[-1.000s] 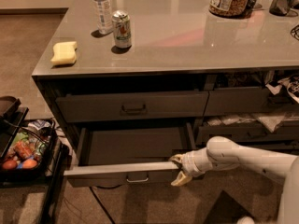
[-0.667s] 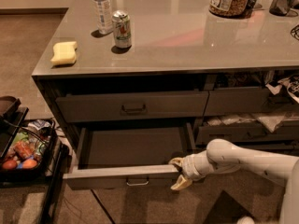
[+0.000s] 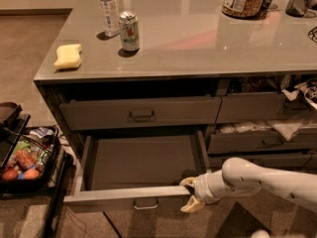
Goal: Open middle drawer
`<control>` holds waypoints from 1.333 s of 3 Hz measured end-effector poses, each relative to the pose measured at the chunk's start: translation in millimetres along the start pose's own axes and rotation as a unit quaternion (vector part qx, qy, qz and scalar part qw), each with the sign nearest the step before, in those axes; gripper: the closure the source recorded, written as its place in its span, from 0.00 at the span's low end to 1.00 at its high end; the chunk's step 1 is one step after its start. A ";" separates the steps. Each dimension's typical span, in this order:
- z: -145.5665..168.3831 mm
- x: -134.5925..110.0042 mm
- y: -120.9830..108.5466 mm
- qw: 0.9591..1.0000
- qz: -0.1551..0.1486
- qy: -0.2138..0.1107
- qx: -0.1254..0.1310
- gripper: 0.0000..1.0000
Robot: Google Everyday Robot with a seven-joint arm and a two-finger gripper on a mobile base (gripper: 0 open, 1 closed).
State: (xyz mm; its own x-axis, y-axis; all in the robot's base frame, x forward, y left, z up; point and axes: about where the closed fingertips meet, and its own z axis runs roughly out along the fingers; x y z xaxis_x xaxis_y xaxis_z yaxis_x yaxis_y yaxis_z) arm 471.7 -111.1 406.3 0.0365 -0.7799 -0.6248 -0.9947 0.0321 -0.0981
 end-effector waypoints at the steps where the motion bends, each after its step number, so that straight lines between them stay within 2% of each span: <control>1: -4.1 -3.7 18.4 1.000 0.011 0.003 0.005 0.38; 4: -15.6 -19.3 77.4 0.998 0.050 0.031 0.027 0.38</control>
Offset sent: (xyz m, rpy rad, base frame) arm -0.0619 0.0008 0.0155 -0.0234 -0.0111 -0.0843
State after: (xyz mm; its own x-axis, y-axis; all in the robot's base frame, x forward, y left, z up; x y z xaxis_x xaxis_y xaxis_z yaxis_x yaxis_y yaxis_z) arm 392.4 -103.4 422.9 -0.0710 -0.8084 -0.5843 -0.9864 0.1440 -0.0794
